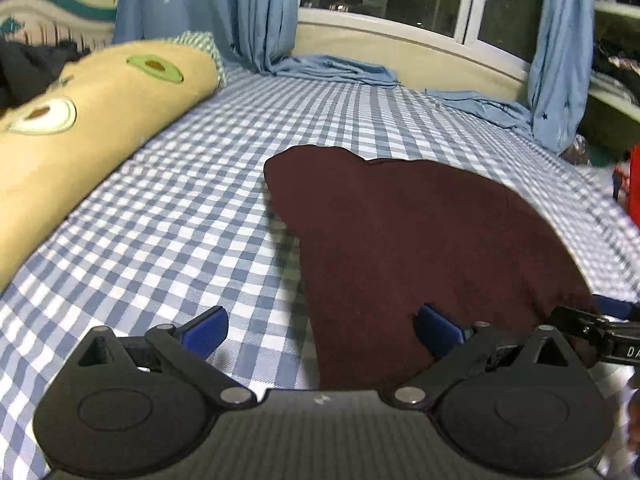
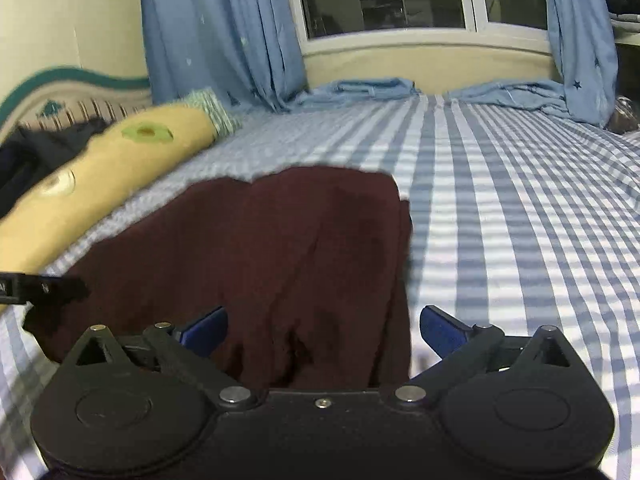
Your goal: Fold small clothes
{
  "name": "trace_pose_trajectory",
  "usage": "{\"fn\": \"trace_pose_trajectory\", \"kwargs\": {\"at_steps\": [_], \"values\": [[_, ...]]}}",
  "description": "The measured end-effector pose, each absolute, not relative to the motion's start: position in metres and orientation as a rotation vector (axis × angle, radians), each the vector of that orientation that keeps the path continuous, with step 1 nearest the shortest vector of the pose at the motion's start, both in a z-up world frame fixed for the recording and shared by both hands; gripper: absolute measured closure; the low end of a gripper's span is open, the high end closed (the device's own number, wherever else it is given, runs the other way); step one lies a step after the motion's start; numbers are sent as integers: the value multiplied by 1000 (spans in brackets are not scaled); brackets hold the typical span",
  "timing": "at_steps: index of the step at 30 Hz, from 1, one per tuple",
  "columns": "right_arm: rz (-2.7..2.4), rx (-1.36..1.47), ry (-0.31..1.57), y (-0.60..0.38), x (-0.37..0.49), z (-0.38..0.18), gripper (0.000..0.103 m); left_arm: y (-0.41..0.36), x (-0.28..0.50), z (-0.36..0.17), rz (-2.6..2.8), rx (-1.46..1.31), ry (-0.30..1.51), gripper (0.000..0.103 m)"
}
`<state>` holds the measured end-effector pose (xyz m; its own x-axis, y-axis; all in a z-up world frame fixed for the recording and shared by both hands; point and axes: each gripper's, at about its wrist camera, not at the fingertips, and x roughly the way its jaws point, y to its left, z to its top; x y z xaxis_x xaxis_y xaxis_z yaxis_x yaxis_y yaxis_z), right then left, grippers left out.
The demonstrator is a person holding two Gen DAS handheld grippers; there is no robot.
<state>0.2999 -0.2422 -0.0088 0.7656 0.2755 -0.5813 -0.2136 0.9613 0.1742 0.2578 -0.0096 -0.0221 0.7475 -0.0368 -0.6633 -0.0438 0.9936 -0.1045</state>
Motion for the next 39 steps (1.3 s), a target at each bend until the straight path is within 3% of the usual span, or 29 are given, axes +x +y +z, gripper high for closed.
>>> {"fn": "trace_pose_trajectory", "kwargs": {"at_steps": [7, 13, 28, 39], "values": [[245, 150, 679, -254, 295, -32, 1, -1, 253, -31, 5, -215, 732, 1], [262, 162, 587, -258, 269, -14, 1, -7, 235, -13, 59, -212, 705, 1], [255, 162, 253, -263, 144, 56, 0, -26, 108, 47, 115, -129, 468, 1], [246, 104, 168, -255, 41, 51, 0, -41, 17, 35, 146, -17, 377, 1]]}}
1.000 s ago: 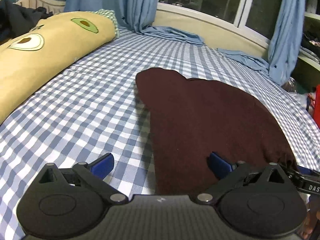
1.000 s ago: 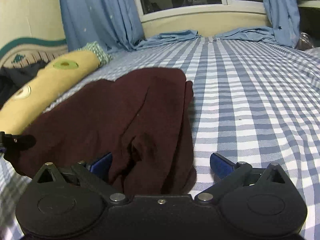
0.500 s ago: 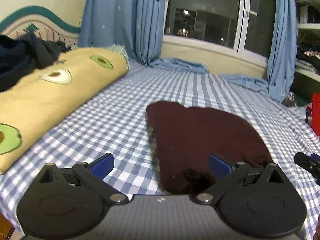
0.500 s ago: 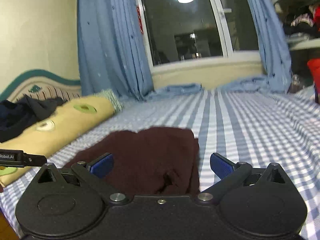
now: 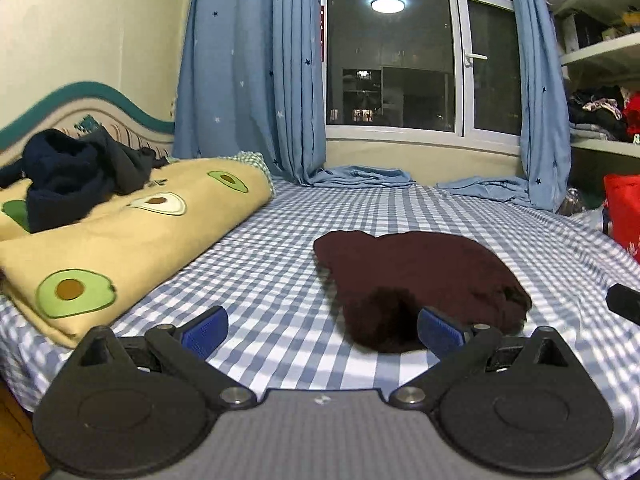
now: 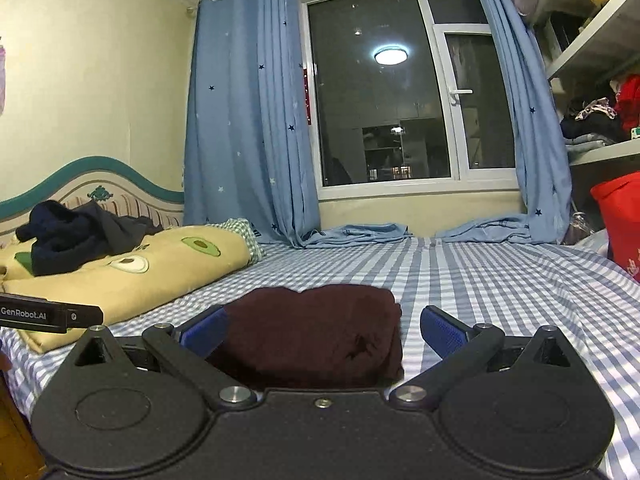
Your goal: Fold small clothes
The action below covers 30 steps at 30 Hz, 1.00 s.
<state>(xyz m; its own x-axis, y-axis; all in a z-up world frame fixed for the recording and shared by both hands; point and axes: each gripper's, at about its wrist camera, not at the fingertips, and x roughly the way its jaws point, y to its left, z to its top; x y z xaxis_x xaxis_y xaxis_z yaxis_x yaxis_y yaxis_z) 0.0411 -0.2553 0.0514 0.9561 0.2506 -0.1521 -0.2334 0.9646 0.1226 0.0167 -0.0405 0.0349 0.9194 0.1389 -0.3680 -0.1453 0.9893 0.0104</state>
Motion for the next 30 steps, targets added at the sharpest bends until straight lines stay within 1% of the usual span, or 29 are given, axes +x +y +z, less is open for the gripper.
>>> {"fn": "trace_pose_trajectory", "kwargs": {"at_steps": [7, 14, 19, 30], "values": [[218, 90, 163, -252, -8, 32, 0, -45, -23, 12, 114, -34, 396, 1], [192, 108, 166, -250, -40, 21, 0, -46, -38, -2, 134, -63, 408, 1], [174, 128, 176, -244, -46, 14, 0, -47, -40, -3, 152, -7, 400, 1], [154, 130, 212, -244, -46, 13, 0, -47, -37, -3, 120, -22, 410, 1]]}}
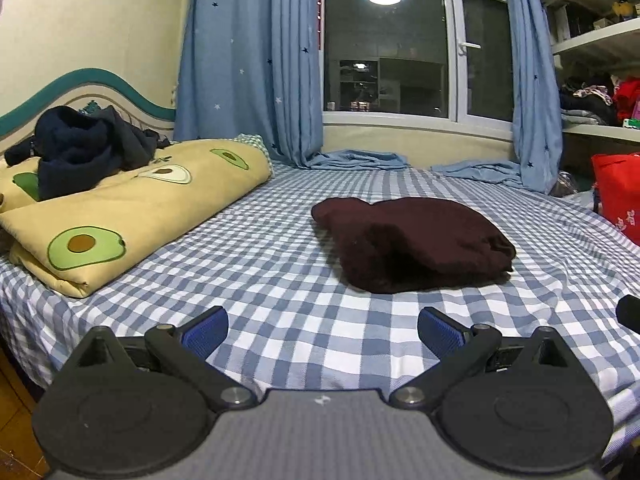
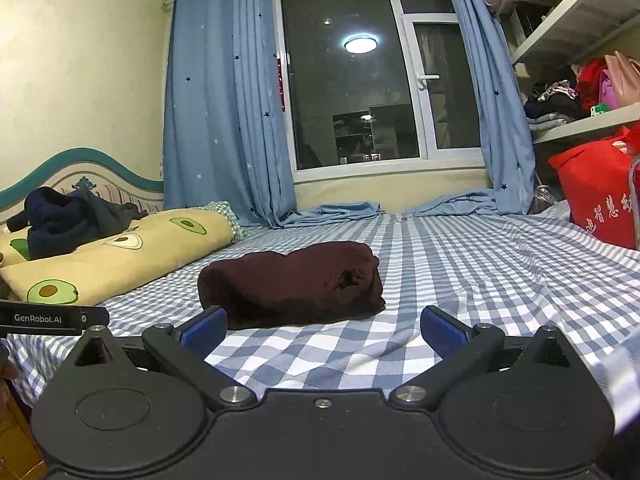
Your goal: Fold small clothes
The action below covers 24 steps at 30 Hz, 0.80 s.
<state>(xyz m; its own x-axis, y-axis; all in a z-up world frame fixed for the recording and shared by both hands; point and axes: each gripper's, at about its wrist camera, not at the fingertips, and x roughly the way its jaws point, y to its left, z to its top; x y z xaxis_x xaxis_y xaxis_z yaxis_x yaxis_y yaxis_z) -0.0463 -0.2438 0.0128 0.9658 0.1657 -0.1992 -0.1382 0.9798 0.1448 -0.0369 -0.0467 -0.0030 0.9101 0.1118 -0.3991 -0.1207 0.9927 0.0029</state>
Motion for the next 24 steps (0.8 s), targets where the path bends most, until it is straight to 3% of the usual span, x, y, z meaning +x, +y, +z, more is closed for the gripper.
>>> {"fn": "trace_pose_trajectory", "kwargs": {"at_steps": [24], "values": [[174, 86, 215, -223, -34, 32, 0, -32, -45, -2, 163, -48, 394, 1]]}}
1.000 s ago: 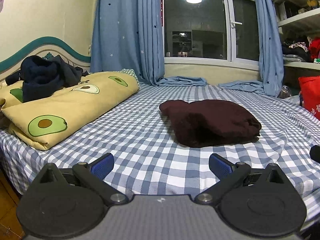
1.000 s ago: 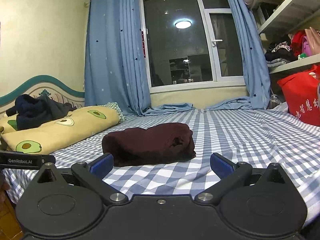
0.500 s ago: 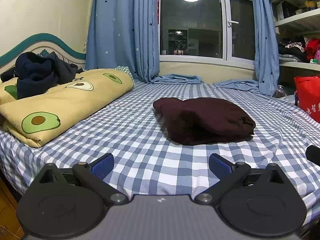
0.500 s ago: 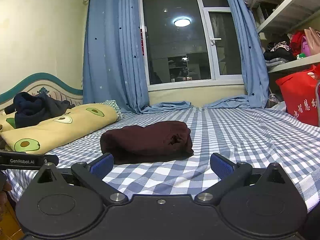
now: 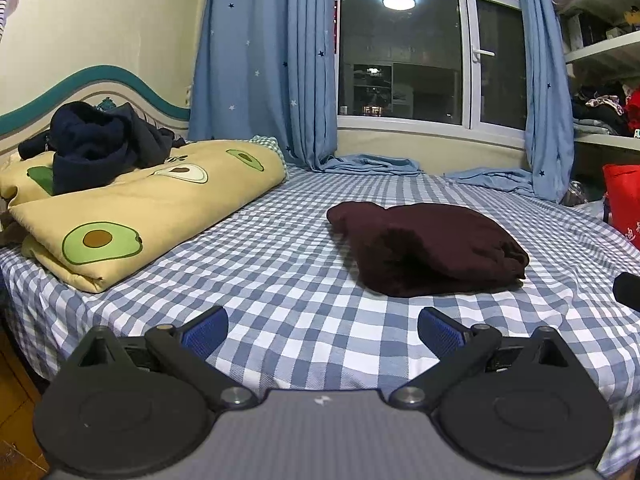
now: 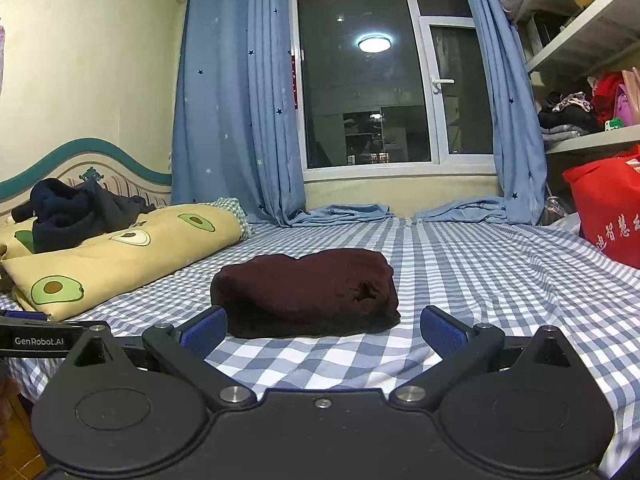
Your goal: Fold small clothes
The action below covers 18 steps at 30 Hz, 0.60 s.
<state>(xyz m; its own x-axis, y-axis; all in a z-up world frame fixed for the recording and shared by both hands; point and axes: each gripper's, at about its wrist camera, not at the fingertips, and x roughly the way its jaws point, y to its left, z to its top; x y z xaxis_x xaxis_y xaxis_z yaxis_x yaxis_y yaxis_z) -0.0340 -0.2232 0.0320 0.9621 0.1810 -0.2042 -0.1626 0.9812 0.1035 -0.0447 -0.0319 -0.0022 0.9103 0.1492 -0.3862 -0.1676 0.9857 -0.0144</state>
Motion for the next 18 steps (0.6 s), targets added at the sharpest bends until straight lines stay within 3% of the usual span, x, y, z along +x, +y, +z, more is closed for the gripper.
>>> {"fn": "trace_pose_trajectory", "kwargs": {"at_steps": [18], "values": [[176, 80, 205, -222, -40, 36, 0, -27, -47, 0, 137, -93, 410, 1]]}}
